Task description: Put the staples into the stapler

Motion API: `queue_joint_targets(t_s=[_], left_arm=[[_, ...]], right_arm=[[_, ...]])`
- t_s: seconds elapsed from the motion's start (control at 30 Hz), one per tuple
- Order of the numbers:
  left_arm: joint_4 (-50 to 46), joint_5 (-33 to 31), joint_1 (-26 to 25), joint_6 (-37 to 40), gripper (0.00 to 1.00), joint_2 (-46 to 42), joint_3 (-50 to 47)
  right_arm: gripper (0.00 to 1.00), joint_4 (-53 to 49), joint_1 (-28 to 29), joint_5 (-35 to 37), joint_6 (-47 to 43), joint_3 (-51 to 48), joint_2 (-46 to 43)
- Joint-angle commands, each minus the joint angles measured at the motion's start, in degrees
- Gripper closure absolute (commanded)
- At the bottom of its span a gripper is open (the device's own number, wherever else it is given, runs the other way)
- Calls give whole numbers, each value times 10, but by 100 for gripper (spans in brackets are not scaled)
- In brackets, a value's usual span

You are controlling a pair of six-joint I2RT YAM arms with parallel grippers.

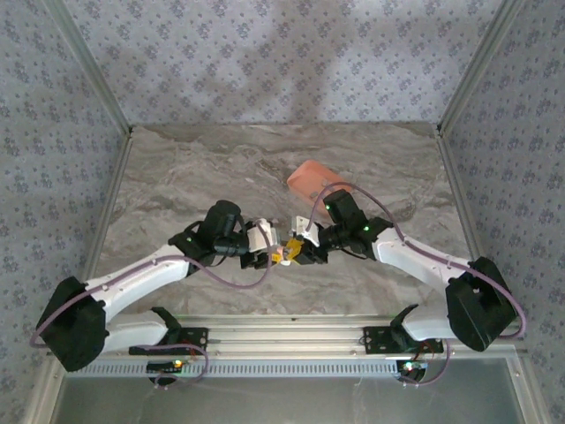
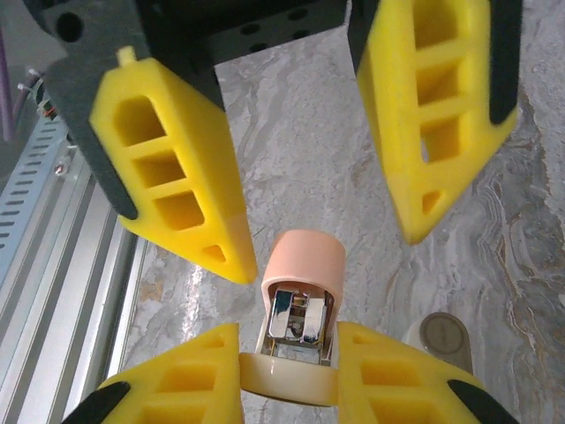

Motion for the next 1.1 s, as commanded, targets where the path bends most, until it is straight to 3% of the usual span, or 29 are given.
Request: queue_joint_targets(t_s=[0.0,0.13,0.4,0.53,0.87,0.93,1.07], left_arm=[[-25,44,-4,32,49,11,25],[-28,58,-4,36,50,22,32],[-72,79,-4,59,74,35,50],[-91,80,2,65,81,27,51],[-148,101,51,72,81,-28,55],[-157,104,55,72,81,-33,60],[-185,104,58,83,81,-35,78]], right_arm=[[90,-10,5,-26,-34,18,-6],[91,-5,5,-27,-35,19,-6],[91,-9,0,-18,-36,16,-10],[91,-6,-12,-20,-35,4,-21],[87,50,-71,-15,9,-80,-58],[84,60,-72,4,21,-88,-58],[69,75,-66,36,39,-101,-58]])
